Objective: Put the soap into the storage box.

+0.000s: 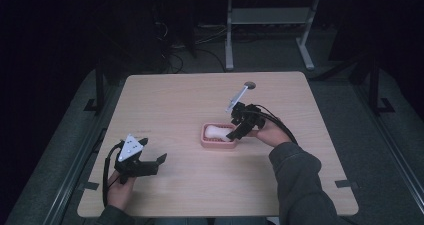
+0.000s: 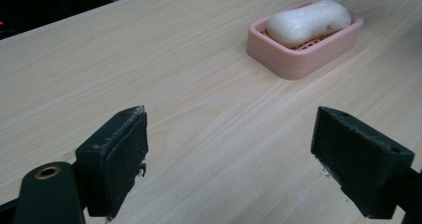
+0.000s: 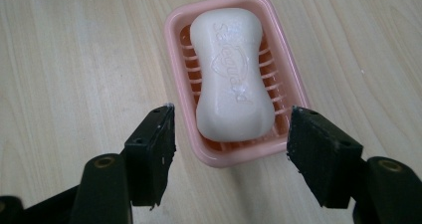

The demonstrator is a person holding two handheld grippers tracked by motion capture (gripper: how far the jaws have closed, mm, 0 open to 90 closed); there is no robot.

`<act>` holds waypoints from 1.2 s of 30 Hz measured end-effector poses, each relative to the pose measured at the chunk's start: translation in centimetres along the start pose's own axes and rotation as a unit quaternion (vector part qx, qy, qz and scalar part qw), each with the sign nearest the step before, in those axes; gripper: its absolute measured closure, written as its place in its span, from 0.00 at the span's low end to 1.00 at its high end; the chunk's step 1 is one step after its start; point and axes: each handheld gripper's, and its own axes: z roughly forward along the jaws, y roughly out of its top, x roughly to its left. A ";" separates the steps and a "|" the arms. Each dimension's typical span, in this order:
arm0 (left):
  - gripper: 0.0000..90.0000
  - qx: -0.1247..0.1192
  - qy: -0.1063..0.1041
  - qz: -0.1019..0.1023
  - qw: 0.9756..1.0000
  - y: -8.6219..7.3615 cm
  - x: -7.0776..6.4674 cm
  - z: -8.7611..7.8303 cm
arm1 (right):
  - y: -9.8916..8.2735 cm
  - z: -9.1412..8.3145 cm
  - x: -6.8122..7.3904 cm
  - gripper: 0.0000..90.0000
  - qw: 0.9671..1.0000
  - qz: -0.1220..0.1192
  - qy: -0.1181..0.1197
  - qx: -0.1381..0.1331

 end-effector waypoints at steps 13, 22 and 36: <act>0.16 -0.001 0.001 -0.001 1.000 0.0 0.0 0.0 | -0.9 -1.0 0.2 0.39 1.000 0.001 -0.006 -0.008; 0.16 0.000 0.001 0.001 1.000 0.0 0.0 -0.1 | -1.5 -1.6 0.4 0.39 1.000 0.004 -0.010 -0.013; 0.16 -0.004 0.001 -0.001 1.000 0.0 -0.1 -0.1 | -2.3 -2.9 0.9 0.37 1.000 0.008 -0.018 -0.017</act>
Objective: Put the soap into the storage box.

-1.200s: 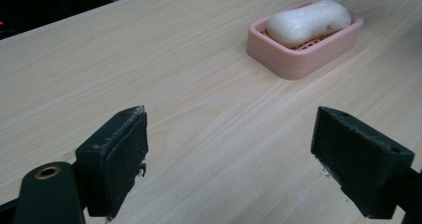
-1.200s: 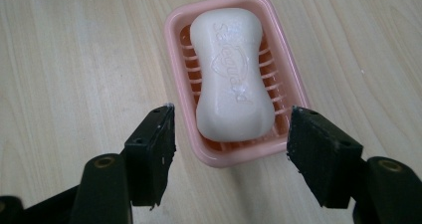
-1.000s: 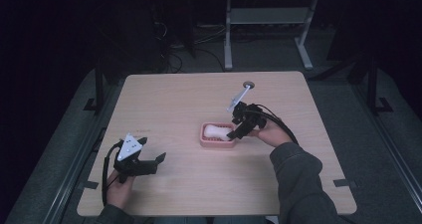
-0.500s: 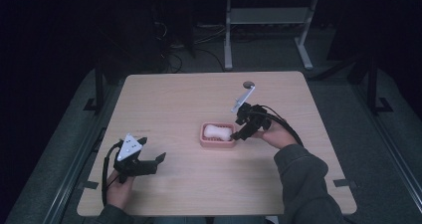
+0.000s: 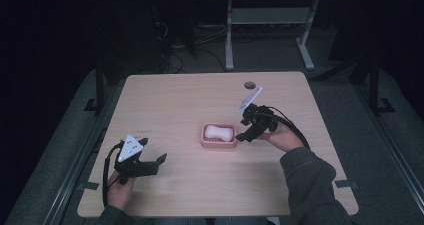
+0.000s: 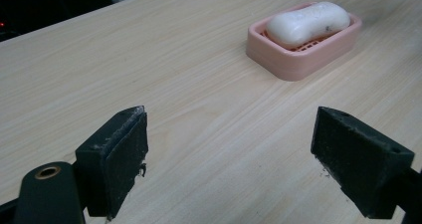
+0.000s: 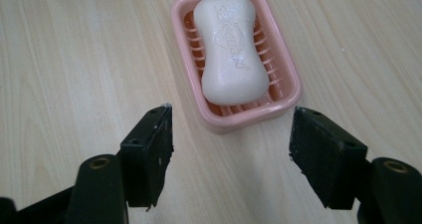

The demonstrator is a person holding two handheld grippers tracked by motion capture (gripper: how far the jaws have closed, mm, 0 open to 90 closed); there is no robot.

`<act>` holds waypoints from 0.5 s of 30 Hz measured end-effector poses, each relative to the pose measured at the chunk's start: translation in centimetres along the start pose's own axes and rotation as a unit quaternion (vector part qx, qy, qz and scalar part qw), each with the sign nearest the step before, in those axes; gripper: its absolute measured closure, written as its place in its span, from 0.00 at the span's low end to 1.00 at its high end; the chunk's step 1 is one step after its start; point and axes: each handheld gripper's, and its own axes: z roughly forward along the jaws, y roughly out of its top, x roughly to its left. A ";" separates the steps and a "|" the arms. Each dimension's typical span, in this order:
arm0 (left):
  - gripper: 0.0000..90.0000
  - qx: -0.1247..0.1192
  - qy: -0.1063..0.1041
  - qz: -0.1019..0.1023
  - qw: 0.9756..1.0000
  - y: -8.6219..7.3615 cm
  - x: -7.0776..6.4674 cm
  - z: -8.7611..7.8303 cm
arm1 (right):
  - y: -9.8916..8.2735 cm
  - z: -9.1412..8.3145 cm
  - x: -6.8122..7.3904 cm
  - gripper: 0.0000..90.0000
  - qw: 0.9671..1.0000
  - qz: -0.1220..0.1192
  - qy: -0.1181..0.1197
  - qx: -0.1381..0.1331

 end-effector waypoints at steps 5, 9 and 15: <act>0.16 0.001 0.000 0.000 1.000 0.0 0.0 0.0 | -0.1 -0.3 0.2 0.36 1.000 0.000 -0.002 0.000; 0.16 0.001 0.000 0.001 1.000 0.0 0.0 0.0 | -0.5 -0.5 0.2 0.36 1.000 0.004 -0.001 -0.006; 0.16 0.001 -0.001 0.000 1.000 0.0 0.0 0.0 | -1.6 -0.6 0.3 0.35 1.000 0.016 0.001 -0.008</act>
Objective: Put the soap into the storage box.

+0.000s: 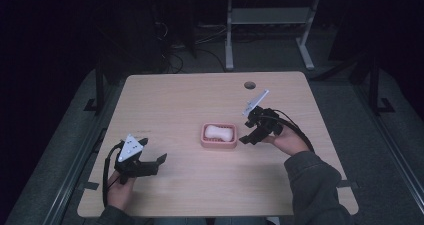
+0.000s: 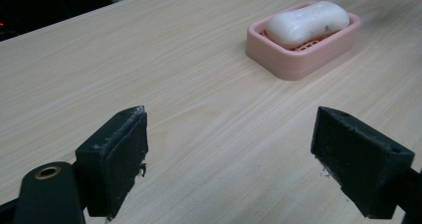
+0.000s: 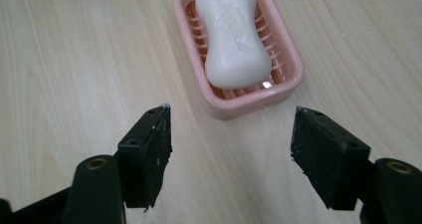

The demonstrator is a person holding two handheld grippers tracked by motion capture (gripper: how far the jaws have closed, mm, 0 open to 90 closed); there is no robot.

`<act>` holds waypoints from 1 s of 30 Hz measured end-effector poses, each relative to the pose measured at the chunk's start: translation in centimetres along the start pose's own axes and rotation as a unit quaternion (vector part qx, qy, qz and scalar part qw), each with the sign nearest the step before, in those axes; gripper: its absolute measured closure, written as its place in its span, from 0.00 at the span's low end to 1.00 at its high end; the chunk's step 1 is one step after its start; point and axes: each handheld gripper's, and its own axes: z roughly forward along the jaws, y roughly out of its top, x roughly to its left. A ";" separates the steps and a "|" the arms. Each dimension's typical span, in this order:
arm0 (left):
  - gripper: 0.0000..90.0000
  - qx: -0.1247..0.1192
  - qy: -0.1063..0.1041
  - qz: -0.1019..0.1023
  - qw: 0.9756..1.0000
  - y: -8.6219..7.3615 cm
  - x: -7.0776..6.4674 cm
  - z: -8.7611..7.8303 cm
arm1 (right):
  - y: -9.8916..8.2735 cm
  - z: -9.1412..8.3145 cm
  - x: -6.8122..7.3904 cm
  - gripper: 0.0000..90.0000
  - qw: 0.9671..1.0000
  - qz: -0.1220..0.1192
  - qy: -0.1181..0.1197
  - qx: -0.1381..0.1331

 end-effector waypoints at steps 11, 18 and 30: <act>0.16 -0.001 0.000 0.000 1.000 0.0 0.0 0.0 | -2.0 -0.2 0.3 0.34 1.000 0.018 0.002 0.002; 0.16 -0.002 0.001 0.002 1.000 0.0 0.0 0.0 | -3.3 -0.7 0.5 0.34 1.000 0.027 -0.001 -0.006; 0.16 -0.001 0.001 0.004 1.000 0.0 0.0 0.1 | -5.4 -1.0 0.9 0.32 0.999 0.044 -0.005 -0.004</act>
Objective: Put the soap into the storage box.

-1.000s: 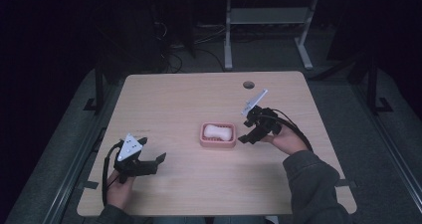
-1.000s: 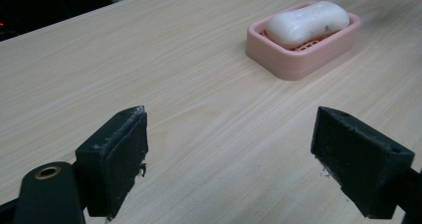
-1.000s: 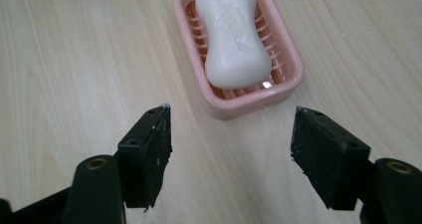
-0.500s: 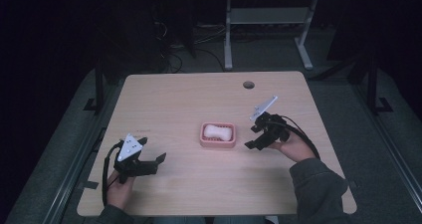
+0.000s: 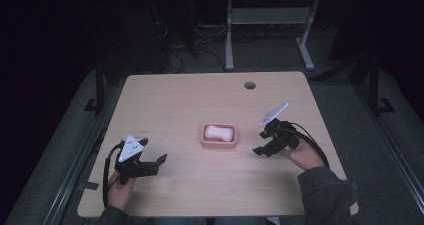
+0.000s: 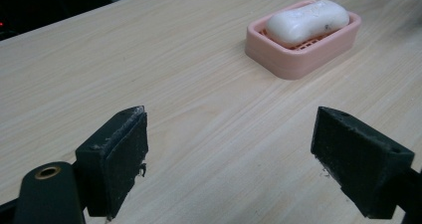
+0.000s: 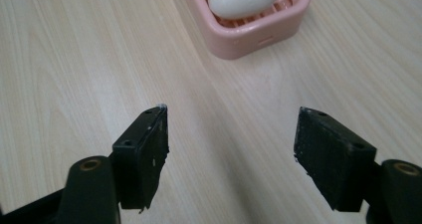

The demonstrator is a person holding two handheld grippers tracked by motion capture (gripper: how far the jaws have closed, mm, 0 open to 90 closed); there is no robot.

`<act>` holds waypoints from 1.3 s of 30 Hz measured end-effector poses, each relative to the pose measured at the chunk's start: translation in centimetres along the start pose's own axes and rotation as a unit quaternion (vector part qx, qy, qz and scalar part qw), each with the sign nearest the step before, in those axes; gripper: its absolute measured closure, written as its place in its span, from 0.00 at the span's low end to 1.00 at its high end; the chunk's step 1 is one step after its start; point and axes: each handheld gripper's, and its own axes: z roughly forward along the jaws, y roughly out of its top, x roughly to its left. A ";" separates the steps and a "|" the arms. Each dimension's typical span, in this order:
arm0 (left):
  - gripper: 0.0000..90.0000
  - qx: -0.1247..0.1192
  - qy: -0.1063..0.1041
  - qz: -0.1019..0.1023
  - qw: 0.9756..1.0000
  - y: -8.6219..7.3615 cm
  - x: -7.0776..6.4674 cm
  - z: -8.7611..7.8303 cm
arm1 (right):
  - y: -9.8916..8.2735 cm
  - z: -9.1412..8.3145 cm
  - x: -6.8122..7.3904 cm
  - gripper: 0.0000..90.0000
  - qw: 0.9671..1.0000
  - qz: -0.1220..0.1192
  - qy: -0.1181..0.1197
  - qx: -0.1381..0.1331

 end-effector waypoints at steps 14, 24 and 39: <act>0.16 0.003 0.000 -0.001 1.000 0.0 -0.1 0.1 | -2.8 -0.6 0.5 0.33 1.000 0.021 -0.007 -0.010; 0.16 0.002 0.000 -0.001 1.000 -0.1 0.0 0.1 | -4.6 -0.7 0.9 0.33 0.999 0.036 -0.011 -0.015; 0.16 0.006 0.000 0.000 1.000 -0.1 -0.1 0.2 | -7.0 -1.5 1.3 0.32 0.998 0.055 -0.017 -0.027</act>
